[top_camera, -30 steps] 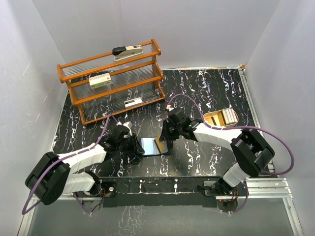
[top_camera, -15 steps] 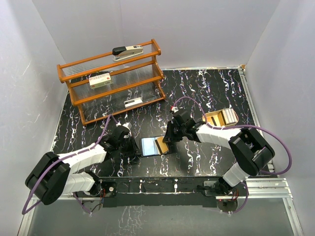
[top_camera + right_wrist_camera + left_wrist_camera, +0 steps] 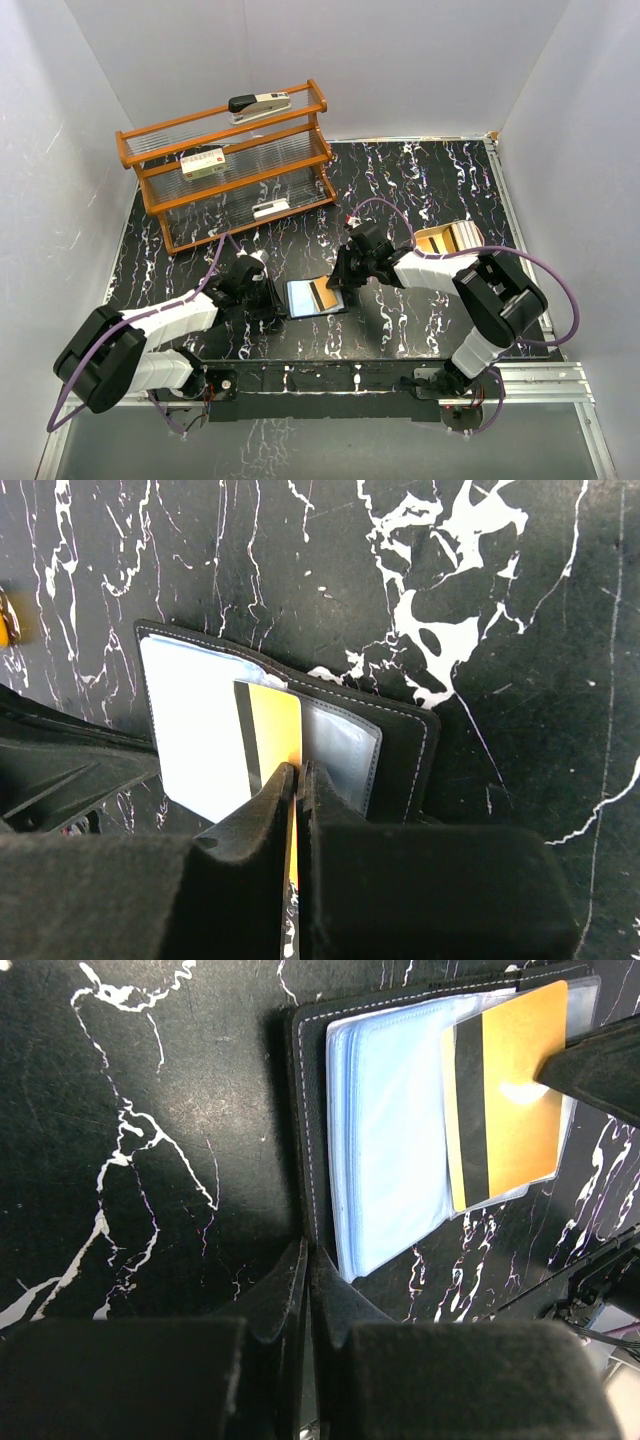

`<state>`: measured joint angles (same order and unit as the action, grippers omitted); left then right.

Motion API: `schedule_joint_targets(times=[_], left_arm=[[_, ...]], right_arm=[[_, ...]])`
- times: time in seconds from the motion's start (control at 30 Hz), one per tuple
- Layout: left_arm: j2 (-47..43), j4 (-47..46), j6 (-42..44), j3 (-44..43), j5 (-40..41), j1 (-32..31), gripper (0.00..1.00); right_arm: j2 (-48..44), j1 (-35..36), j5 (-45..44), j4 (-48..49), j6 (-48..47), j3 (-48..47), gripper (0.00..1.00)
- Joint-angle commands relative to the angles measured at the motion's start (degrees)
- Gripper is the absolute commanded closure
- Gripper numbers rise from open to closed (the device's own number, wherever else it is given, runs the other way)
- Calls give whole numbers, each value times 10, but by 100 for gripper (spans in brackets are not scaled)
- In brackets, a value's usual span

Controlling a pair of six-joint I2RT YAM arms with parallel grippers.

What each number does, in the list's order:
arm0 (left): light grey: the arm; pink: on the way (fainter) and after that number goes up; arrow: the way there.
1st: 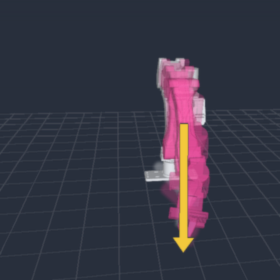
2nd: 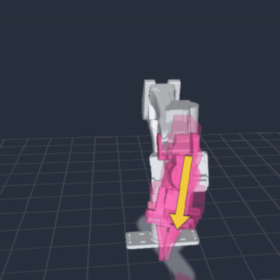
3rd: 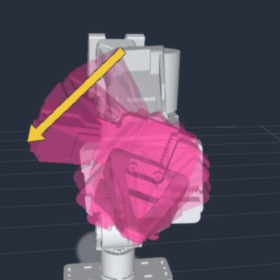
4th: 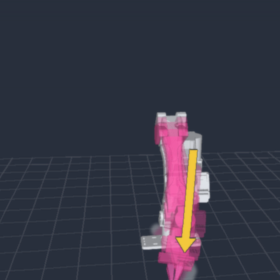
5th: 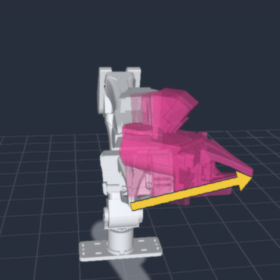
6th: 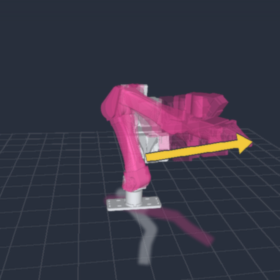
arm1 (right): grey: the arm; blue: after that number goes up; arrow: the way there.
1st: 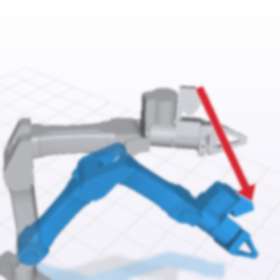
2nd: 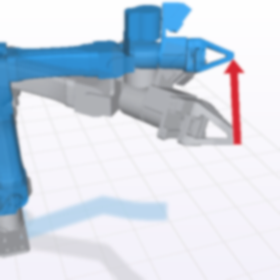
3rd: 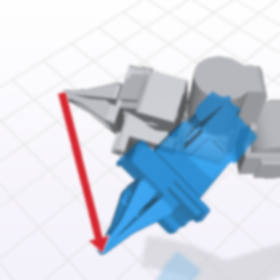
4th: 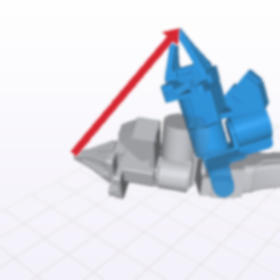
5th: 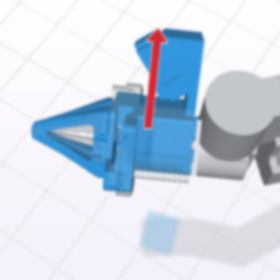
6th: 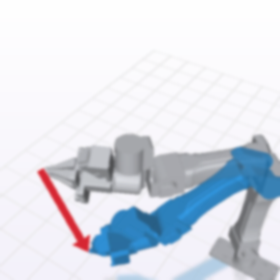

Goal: Put the credit cards into the card holder
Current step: Insert the credit card into the card holder.

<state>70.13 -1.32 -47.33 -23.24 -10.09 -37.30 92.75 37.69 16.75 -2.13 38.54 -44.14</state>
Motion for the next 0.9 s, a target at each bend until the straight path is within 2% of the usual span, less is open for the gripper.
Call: schedule_joint_targets(times=[0.0,0.73,0.87], left_arm=[[9,-12,7,1,-18,-1,100],[12,-43,-19,10,-44,-1,100],[12,-44,-20,11,-44,-1,100]], right_arm=[[10,0,-2,29,10,-6,100],[27,1,-9,109,61,31,100],[26,4,-2,110,68,34,87]])
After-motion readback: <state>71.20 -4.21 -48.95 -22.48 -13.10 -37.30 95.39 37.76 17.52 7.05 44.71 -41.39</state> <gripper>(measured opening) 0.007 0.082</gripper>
